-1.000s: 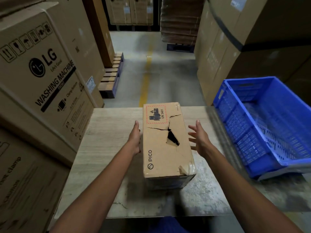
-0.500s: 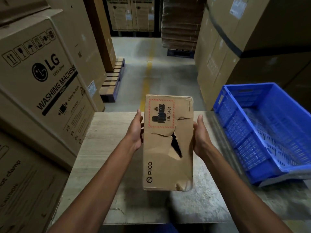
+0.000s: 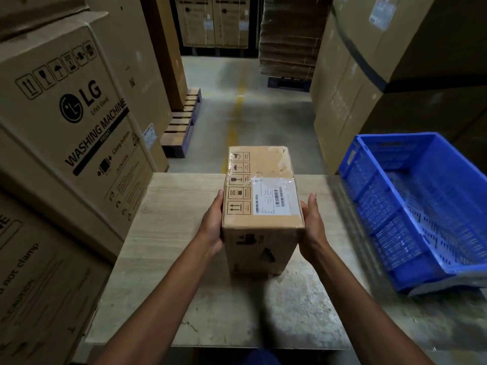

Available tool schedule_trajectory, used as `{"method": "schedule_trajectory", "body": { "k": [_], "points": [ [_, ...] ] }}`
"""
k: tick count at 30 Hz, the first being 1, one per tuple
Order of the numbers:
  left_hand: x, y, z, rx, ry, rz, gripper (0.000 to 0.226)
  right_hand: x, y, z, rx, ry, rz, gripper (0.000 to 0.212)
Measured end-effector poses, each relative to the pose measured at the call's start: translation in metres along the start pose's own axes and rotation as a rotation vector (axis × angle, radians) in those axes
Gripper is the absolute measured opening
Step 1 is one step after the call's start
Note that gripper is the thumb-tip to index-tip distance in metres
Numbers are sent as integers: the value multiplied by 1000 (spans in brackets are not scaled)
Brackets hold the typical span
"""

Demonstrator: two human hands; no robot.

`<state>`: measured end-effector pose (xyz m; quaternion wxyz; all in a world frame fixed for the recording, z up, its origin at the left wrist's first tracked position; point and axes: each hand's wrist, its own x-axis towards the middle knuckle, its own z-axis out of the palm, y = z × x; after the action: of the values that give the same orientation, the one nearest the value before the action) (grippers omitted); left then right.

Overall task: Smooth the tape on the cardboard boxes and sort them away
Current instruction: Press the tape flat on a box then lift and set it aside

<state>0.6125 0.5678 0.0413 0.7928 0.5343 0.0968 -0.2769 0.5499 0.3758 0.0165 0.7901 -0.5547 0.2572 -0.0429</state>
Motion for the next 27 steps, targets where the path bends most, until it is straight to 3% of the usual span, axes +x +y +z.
{"method": "schedule_trajectory", "body": {
  "k": [2, 4, 8, 11, 13, 15, 22, 24, 27],
  "points": [
    [-7, 1, 3, 21, 19, 30, 48, -4, -2, -1, -23, -1, -7, 74],
    [-10, 0, 2, 106, 86, 173, 41, -7, -4, -3, -101, 49, -97, 65],
    [-22, -1, -10, 488, 269, 763, 23, -29, -17, -11, -676, 133, -697, 41],
    [-25, -5, -15, 919, 156, 1087, 33, -42, -21, -7, -945, 13, -990, 35],
    [-19, -14, -10, 1181, 78, 1118, 39, -42, -15, -1, -1089, -10, -1085, 31],
    [-13, -27, -5, 1373, 102, 1113, 42, -38, -4, 2, -1208, 14, -1146, 29],
    [-12, 1, 16, 1492, 155, 1117, 14, -34, -30, 9, -1393, -7, -1106, 18],
    [-6, 15, 25, 1579, 101, 1013, 20, -27, -44, 14, -1462, -30, -1051, 24],
    [-1, 18, 30, 1732, 15, 697, 52, -18, -43, 22, -1572, -65, -871, 48]
  ]
}}
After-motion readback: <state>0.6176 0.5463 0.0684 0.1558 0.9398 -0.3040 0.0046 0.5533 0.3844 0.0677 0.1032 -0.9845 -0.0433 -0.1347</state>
